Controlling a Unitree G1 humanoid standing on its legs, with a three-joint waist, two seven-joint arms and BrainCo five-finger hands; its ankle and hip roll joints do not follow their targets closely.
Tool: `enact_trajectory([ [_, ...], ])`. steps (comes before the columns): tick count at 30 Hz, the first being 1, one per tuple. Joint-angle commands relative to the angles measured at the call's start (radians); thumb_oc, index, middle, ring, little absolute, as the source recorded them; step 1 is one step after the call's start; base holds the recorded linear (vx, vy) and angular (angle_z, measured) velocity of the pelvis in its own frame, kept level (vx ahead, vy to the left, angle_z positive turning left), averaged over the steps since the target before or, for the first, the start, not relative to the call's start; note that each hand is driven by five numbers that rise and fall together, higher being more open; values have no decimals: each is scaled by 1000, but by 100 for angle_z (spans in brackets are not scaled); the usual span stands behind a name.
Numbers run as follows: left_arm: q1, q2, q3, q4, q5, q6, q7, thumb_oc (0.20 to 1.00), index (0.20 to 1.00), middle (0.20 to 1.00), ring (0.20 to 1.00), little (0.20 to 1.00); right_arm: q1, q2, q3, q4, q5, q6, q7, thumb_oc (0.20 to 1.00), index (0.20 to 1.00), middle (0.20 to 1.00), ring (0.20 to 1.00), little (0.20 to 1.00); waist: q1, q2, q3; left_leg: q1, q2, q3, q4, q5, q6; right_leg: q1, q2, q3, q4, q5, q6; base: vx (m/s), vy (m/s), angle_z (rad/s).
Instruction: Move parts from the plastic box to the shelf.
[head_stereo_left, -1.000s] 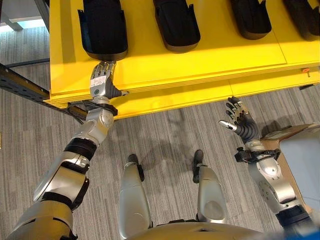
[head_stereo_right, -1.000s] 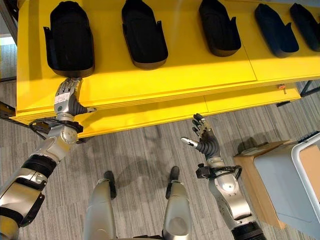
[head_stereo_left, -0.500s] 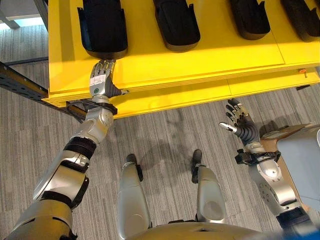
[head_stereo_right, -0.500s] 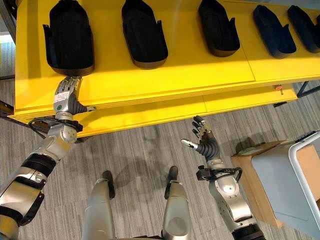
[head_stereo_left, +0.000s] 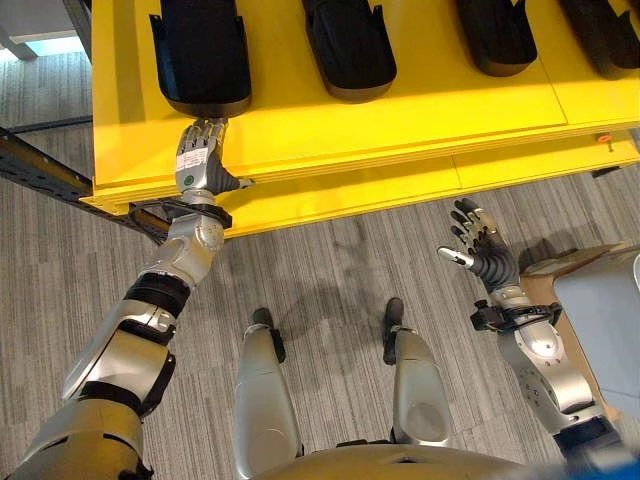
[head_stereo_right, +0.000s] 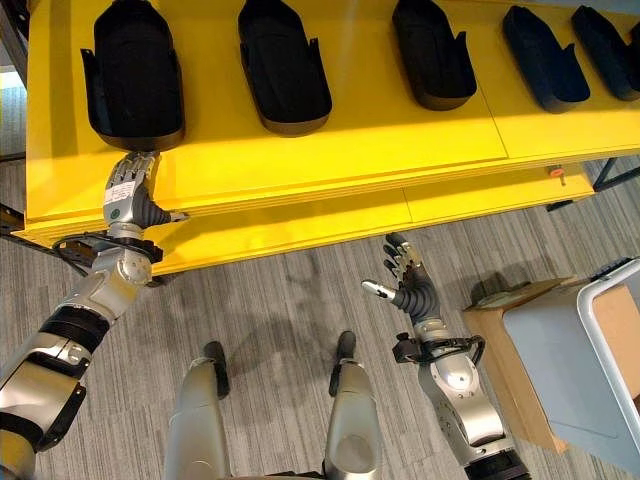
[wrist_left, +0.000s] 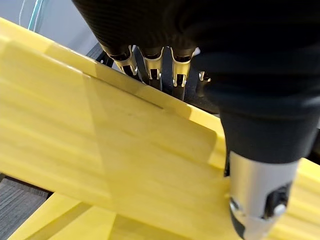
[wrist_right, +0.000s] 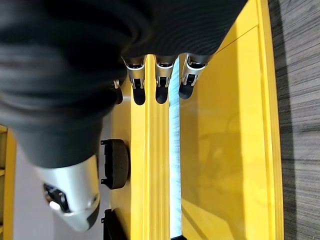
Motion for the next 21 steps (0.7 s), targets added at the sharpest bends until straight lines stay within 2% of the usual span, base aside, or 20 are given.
enact_trajectory([
  [1, -122, -49, -7, 104, -53, -10, -82, 1000, 1000, 1000, 1000, 1000, 8, -59, -29, -77, 21, -51, 7, 1000, 1000, 1000, 1000, 1000, -36, 25, -15, 15, 51, -2, -92, 73, -39, 69, -8, 12, 110, -112, -25, 3, 9, -4],
  [2, -130, -40, -8, 102, -57, -8, -92, 1000, 1000, 1000, 1000, 1000, 11, -61, -33, -78, 23, -48, 12, 1000, 1000, 1000, 1000, 1000, -37, 27, -14, 7, 48, 5, -100, 99, -29, 62, -11, 9, 101, -89, -31, -2, 9, -7],
  [3, -138, -30, -6, 100, -65, -10, -103, 1000, 1000, 1000, 1000, 1000, 16, -61, -34, -79, 27, -46, 16, 1000, 1000, 1000, 1000, 1000, -37, 29, -14, 8, 48, 5, -100, 99, -29, 63, -13, 8, 100, -88, -31, -5, 9, -3],
  [4, -143, -30, -7, 104, -70, -11, -109, 1000, 1000, 1000, 1000, 1000, 18, -62, -32, -77, 30, -44, 21, 1000, 1000, 1000, 1000, 1000, -37, 30, -16, 17, 50, 1, -91, 72, -38, 72, -11, 13, 109, -111, -24, -6, 5, -4],
  [5, -146, -26, -6, 103, -75, -11, -116, 1000, 1000, 1000, 1000, 1000, 18, -61, -33, -76, 32, -41, 23, 1000, 1000, 1000, 1000, 1000, -37, 31, -14, 8, 48, 5, -98, 98, -29, 64, -14, 8, 102, -89, -31, 0, 0, 0],
  [6, -150, -24, -5, 104, -81, -13, -122, 1000, 1000, 1000, 1000, 1000, 17, -61, -33, -75, 36, -39, 26, 1000, 1000, 1000, 1000, 1000, -37, 32, -13, 9, 46, 5, -98, 98, -29, 63, -14, 8, 104, -90, -31, 0, 0, 0],
  [7, -149, -24, -6, 105, -81, -13, -122, 1000, 1000, 1000, 1000, 1000, 18, -62, -32, -75, 36, -39, 26, 1000, 1000, 1000, 1000, 1000, -37, 32, -15, 19, 49, 1, -90, 72, -39, 72, -12, 13, 112, -112, -24, 77, -11, 4],
  [10, -168, -23, 2, 119, -126, -19, -154, 1000, 1000, 1000, 1000, 1000, 25, -59, -35, -76, 44, -28, 40, 1000, 1000, 1000, 1000, 1000, -39, 34, -15, 14, 45, 7, -101, 98, -30, 67, -16, 9, 101, -88, -30, -21, 4, 1],
  [11, -169, -21, 6, 122, -145, -23, -167, 1000, 1000, 1000, 1000, 1000, 29, -57, -36, -76, 46, -24, 43, 1000, 1000, 1000, 1000, 1000, -39, 35, -17, 23, 47, 3, -91, 71, -40, 76, -13, 14, 108, -109, -23, 2, -2, 7],
  [12, -174, -21, 7, 124, -149, -20, -172, 1000, 1000, 1000, 1000, 1000, 33, -55, -37, -79, 48, -24, 48, 1000, 1000, 1000, 1000, 1000, -40, 35, -15, 14, 44, 7, -100, 97, -31, 68, -15, 10, 99, -86, -29, 0, 0, 0],
  [13, -185, -21, -3, 137, -142, -18, -176, 1000, 1000, 1000, 1000, 1000, 37, -53, -35, -79, 50, -21, 51, 1000, 1000, 1000, 1000, 1000, -42, 35, -17, 16, 44, 8, -101, 97, -31, 70, -14, 9, 97, -86, -28, 2, -2, -8],
  [14, -184, -21, -4, 138, -142, -18, -176, 1000, 1000, 1000, 1000, 1000, 38, -53, -34, -78, 50, -20, 52, 1000, 1000, 1000, 1000, 1000, -41, 35, -18, 26, 46, 4, -93, 71, -41, 80, -11, 14, 105, -108, -22, 76, -16, -5],
  [20, -188, -28, -13, 150, -150, -24, -190, 1000, 1000, 1000, 1000, 1000, 48, -48, -38, -83, 54, -19, 61, 1000, 1000, 1000, 1000, 1000, -42, 34, -14, 25, 47, 3, -93, 71, -41, 80, -14, 15, 107, -110, -22, -3, -5, 2],
  [21, -183, -31, -11, 144, -151, -26, -188, 1000, 1000, 1000, 1000, 1000, 47, -47, -40, -84, 55, -20, 61, 1000, 1000, 1000, 1000, 1000, -42, 34, -12, 16, 43, 8, -102, 97, -31, 71, -16, 11, 99, -88, -29, -73, 7, 8],
])
